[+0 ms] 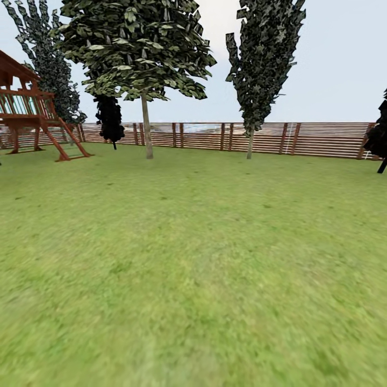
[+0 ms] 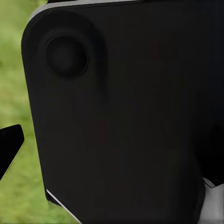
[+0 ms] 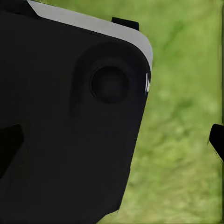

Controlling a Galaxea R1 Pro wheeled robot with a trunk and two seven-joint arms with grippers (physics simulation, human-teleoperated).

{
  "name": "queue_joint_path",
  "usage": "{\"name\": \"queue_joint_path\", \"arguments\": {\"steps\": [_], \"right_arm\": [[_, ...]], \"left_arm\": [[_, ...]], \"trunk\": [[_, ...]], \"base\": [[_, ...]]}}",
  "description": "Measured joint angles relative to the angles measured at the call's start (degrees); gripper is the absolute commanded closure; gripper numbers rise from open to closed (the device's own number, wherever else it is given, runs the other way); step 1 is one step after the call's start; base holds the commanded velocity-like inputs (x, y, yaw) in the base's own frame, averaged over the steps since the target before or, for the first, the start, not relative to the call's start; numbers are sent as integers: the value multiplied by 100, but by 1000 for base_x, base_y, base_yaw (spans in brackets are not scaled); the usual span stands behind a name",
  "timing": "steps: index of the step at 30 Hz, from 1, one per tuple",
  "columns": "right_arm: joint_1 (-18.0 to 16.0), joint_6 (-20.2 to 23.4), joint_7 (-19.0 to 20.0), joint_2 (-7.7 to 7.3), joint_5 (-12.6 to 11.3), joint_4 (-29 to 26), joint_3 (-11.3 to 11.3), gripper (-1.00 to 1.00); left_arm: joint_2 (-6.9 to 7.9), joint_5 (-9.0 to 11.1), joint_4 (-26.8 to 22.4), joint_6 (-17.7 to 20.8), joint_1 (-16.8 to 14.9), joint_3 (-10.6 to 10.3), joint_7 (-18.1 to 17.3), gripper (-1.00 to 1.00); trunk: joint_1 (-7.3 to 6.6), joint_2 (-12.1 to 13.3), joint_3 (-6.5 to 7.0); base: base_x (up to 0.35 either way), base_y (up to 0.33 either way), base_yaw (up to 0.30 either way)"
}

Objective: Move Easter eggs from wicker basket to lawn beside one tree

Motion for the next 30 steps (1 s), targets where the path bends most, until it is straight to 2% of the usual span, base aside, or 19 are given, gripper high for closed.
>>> {"name": "queue_joint_path", "arguments": {"steps": [30], "right_arm": [[0, 0, 0, 0, 0, 0, 0, -100]], "left_arm": [[-1, 0, 0, 0, 0, 0, -4, -100]], "trunk": [[0, 0, 0]], "base": [[334, 0, 0]]}}
